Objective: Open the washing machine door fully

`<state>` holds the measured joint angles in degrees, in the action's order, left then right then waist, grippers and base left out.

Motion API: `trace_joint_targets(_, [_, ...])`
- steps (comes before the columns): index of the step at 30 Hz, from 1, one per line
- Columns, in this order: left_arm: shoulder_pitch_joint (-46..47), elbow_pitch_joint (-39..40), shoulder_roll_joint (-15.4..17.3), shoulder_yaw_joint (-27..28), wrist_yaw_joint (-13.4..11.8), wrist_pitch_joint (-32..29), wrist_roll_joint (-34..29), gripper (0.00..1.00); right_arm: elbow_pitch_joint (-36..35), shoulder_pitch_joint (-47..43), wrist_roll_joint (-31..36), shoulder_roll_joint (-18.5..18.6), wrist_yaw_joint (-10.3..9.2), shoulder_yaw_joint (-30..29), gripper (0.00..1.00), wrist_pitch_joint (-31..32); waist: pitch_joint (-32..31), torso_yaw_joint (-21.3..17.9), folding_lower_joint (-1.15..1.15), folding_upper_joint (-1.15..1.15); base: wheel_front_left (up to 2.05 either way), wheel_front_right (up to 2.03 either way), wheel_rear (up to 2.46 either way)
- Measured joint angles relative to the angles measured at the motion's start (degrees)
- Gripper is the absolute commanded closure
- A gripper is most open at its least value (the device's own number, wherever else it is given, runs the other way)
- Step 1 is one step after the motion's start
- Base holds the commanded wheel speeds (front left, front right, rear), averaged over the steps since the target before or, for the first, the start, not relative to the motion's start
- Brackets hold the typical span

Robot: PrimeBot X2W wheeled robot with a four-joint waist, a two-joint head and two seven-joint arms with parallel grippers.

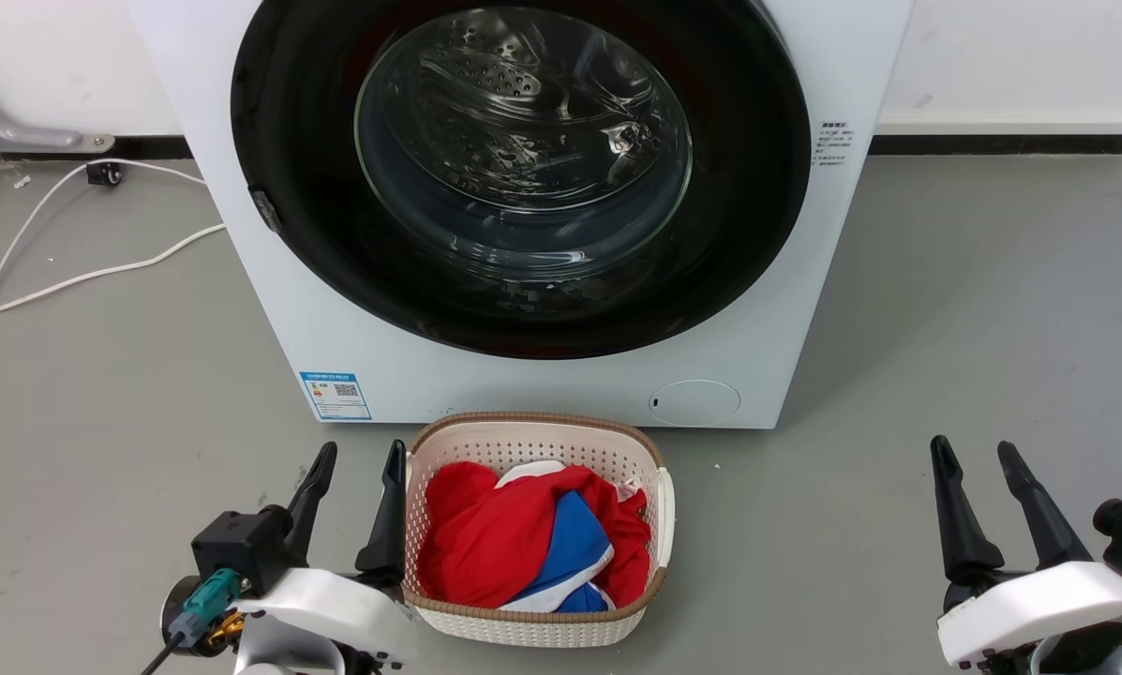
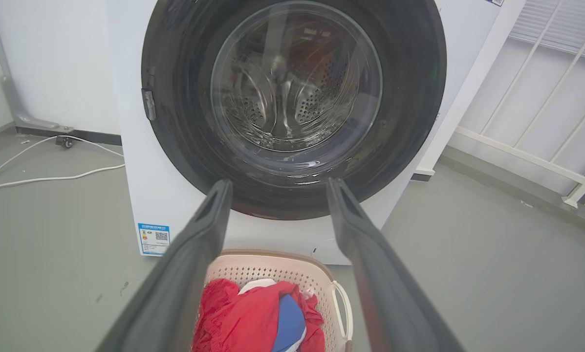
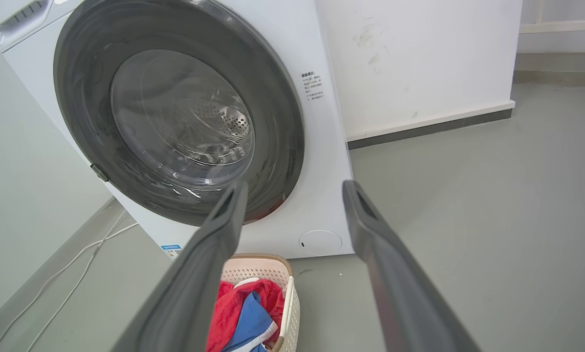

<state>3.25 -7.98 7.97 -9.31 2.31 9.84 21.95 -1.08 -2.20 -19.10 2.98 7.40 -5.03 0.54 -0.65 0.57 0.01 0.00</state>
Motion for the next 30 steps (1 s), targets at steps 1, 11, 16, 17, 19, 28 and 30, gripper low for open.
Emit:
trace_joint_targets(1, [0.0,-0.1,0.1,-0.1,-0.1,0.0,-0.5,0.0,-0.1,0.0,0.4,0.0,0.0,0.0,0.0,0.0,0.0,0.0,0.0,0.0,0.0,0.0,0.0])
trace_joint_targets(11, [0.2,-0.2,0.5,-1.1,-1.0,1.5,-5.3,0.0,-1.3,-0.5,5.1,0.0,0.0,0.2,0.0,0.0,0.0,0.2,0.0,0.0,0.0,0.0,0.0])
trace_joint_targets(16, [0.2,-0.5,0.6,-1.4,-1.3,2.0,-7.0,0.0,-1.8,-0.8,7.3,0.0,0.0,0.2,0.0,0.0,0.1,0.2,0.0,0.0,0.0,0.0,0.0])
trace_joint_targets(17, [0.2,-0.6,0.6,-1.5,-1.3,2.1,-7.3,0.0,-1.9,-0.8,7.7,0.0,0.0,0.2,0.0,-0.1,0.1,0.2,0.0,0.0,0.0,0.0,0.0])
trace_joint_targets(19, [0.2,-0.9,0.5,-1.6,-1.2,2.5,-7.7,0.0,-2.0,-1.0,8.3,0.0,0.0,0.3,0.0,-0.1,0.0,0.2,0.0,0.0,0.0,0.0,0.0])
trace_joint_targets(28, [0.2,-1.5,0.3,-1.7,-1.0,3.4,-9.6,0.0,-2.6,-1.9,12.4,0.0,0.01,0.1,0.0,-0.5,-0.2,0.3,0.0,0.0,0.0,0.0,0.0])
trace_joint_targets(30, [0.2,-1.5,0.1,-1.6,-1.0,3.6,-9.8,0.0,-2.6,-1.9,13.3,0.0,0.01,0.2,0.0,-0.6,-0.2,0.4,0.0,0.0,0.0,0.0,0.0])
